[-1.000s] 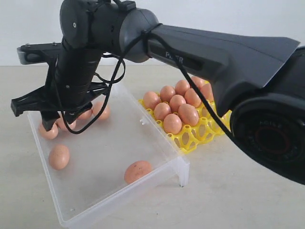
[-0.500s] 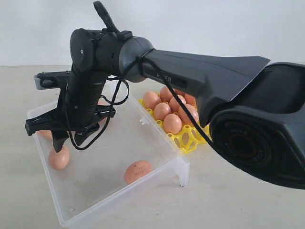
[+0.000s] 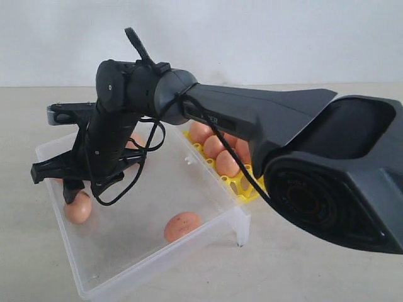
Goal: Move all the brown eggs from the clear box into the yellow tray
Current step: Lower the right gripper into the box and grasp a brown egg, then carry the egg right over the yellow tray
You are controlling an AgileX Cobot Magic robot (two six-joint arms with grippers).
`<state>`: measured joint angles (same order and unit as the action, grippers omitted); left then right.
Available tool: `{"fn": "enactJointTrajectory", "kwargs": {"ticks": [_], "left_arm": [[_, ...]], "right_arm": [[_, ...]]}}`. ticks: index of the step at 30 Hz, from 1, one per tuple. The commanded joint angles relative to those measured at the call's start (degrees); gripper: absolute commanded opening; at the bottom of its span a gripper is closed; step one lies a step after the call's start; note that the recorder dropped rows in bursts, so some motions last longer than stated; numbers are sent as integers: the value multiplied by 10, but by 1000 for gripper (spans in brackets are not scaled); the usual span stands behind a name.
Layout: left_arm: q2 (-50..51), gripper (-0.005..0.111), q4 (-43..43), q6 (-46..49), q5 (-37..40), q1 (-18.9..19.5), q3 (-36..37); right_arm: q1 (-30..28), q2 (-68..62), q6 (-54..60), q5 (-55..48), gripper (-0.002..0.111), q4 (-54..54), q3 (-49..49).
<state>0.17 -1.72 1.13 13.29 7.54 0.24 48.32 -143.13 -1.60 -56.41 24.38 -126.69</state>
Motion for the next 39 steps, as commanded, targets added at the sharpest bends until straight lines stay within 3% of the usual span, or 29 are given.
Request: {"fn": "enactJointTrajectory", "kwargs": {"ticks": [1,4,7,9,11,12,14,20,26,29,34,39], "left_arm": [[-2,-4,-3,0,0,-2,-2],[-2,-4,-3,0,0,-2,-2],[-2,-4,-3,0,0,-2,-2],[-2,-4,-3,0,0,-2,-2],[-2,-4,-3,0,0,-2,-2],[-2,-4,-3,0,0,-2,-2],[-2,-4,-3,0,0,-2,-2],[-2,-4,-3,0,0,-2,-2],[-2,-4,-3,0,0,-2,-2],[-2,-4,-3,0,0,-2,-2],[-2,-4,-3,0,0,-2,-2],[-2,-4,-3,0,0,-2,-2]], "right_arm": [[-3,-12,0,8,46,5,-2],[-3,-25,0,8,48,19,-2],[-3,-34,-9,8,67,19,-2],[-3,-35,-9,9,68,14,-2],[-3,-35,-17,16,63,1,-2],[-3,-35,-20,16,46,-3,-2],[-3,-35,-12,14,3,-3,-2],[-5,28,-19,11,1,-75,-2],[2,125,-75,109,1,-130,5],[26,198,-73,219,1,-148,62],[86,344,-71,446,1,-284,266],[60,461,-71,560,1,-290,490]]}}
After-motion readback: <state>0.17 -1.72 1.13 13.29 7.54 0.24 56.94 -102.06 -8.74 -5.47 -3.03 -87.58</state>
